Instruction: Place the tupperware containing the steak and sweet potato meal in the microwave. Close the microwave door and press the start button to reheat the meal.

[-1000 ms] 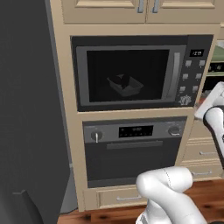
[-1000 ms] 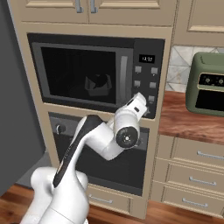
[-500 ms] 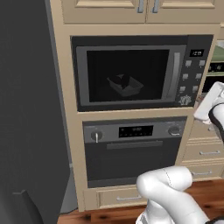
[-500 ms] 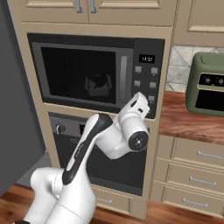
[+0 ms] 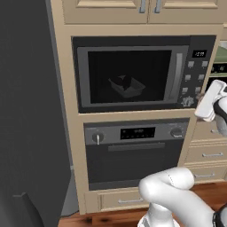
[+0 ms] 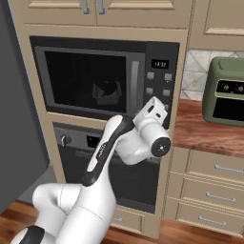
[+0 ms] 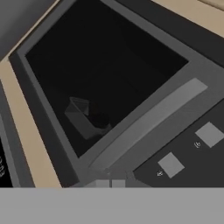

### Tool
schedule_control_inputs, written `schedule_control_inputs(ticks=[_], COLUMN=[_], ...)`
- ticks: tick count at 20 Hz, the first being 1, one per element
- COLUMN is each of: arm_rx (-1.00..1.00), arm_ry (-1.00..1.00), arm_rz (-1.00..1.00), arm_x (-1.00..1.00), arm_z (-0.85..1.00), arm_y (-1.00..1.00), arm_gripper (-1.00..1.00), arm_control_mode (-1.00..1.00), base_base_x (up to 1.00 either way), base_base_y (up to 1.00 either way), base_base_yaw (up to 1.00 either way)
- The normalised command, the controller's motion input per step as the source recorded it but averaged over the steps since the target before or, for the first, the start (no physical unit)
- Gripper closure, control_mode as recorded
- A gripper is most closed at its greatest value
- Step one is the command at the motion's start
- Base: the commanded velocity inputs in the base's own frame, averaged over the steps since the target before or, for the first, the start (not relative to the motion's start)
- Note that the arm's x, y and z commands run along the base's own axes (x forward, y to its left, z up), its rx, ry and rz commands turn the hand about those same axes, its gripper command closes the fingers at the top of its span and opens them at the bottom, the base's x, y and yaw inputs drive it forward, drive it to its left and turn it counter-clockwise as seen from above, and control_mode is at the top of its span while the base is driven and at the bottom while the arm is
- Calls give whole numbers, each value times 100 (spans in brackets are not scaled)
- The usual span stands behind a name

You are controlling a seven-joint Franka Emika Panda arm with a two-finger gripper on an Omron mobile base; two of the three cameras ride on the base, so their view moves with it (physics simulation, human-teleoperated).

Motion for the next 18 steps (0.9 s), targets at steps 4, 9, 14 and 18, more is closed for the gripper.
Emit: schedule_control_inputs(ticks=[4, 9, 14, 18], arm_rx=[0, 0, 0, 0], arm_ry=[0, 0, -2, -2], arm_rz=[1, 0, 0, 0], arm_x=[34, 37, 25, 18], arm_z=[0, -2, -11, -21], arm_y=[-5, 0, -9, -18], arm_gripper=[100, 100, 100, 100], arm_control_mode=[-100, -100, -100, -100], base_base_x=[0, 0, 0, 0], base_base_y=[0, 0, 0, 0], base_base_yaw=[0, 0, 0, 0])
